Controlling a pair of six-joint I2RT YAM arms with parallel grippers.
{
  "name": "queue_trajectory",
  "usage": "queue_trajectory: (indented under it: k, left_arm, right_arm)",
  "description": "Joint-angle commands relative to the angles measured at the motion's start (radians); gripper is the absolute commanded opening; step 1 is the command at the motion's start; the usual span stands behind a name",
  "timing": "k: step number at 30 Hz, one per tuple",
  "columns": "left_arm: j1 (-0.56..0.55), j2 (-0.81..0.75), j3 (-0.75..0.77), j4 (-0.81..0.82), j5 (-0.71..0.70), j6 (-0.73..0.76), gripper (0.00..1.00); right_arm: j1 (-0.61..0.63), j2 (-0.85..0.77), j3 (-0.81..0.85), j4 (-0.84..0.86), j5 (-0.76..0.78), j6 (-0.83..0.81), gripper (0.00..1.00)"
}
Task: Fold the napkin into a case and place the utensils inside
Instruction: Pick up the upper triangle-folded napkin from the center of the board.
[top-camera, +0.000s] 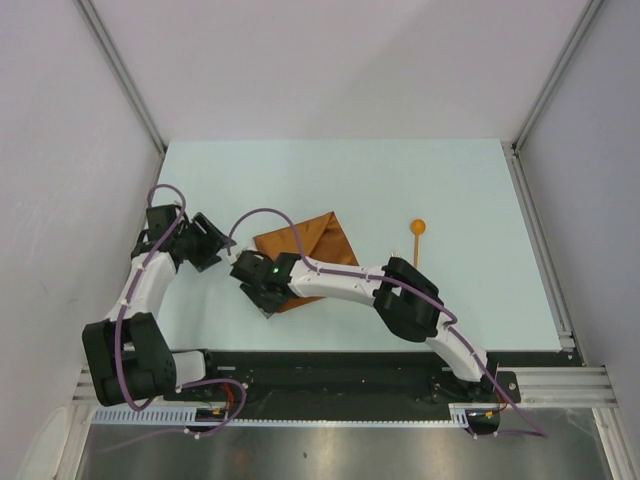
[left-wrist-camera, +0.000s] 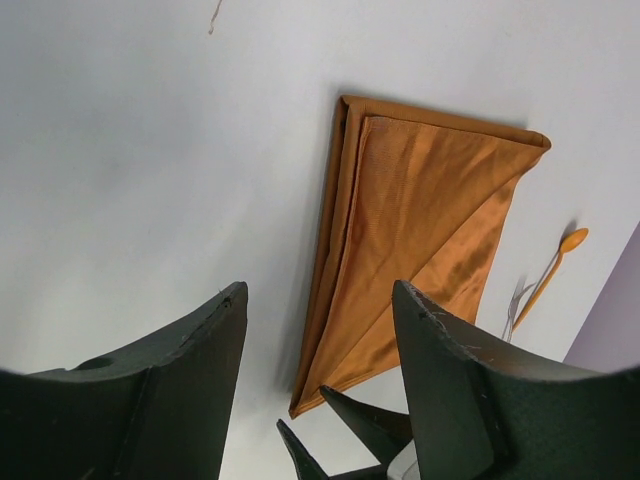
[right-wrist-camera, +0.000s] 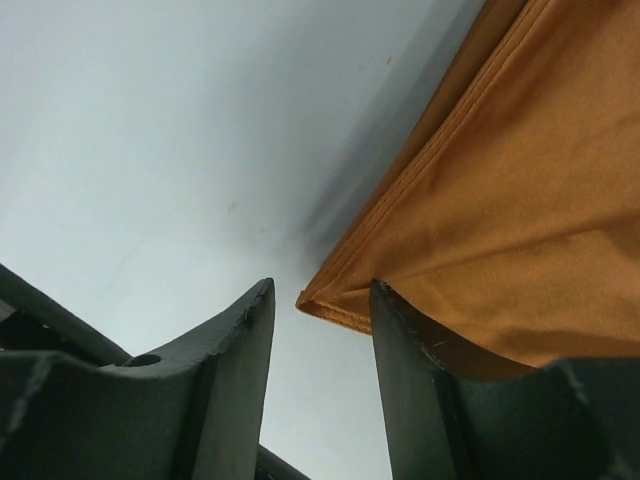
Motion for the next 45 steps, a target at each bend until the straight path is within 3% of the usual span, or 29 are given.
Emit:
queue_trajectory:
  k: [1, 11, 17, 34, 45]
  left_arm:
    - [0.006, -0.007, -0.008, 0.043, 0.042, 0.023, 0.66]
    - [0.006, 0.005, 0.004, 0.037, 0.043, 0.032, 0.66]
    - [0.006, 0.016, 0.007, 0.038, 0.042, 0.034, 0.66]
    - [0.023, 0.074, 0.043, 0.046, 0.046, 0.028, 0.63]
    - [0.025, 0.077, 0.049, 0.046, 0.054, 0.023, 0.63]
  right_arm:
    - [0.009, 0.024, 0.034, -0.057, 0.094, 0.003, 0.48]
    - [-0.003, -0.01, -0.003, -0.086, 0.196, 0.007, 0.48]
    - [-0.002, -0.028, -0.015, -0.042, 0.121, -0.023, 0.5]
    - [0.023, 0.022, 0.128, -0.088, 0.118, -0.092, 0.49]
    - [-0.033, 0.041, 0.08, -0.017, 0.047, -0.091, 0.4]
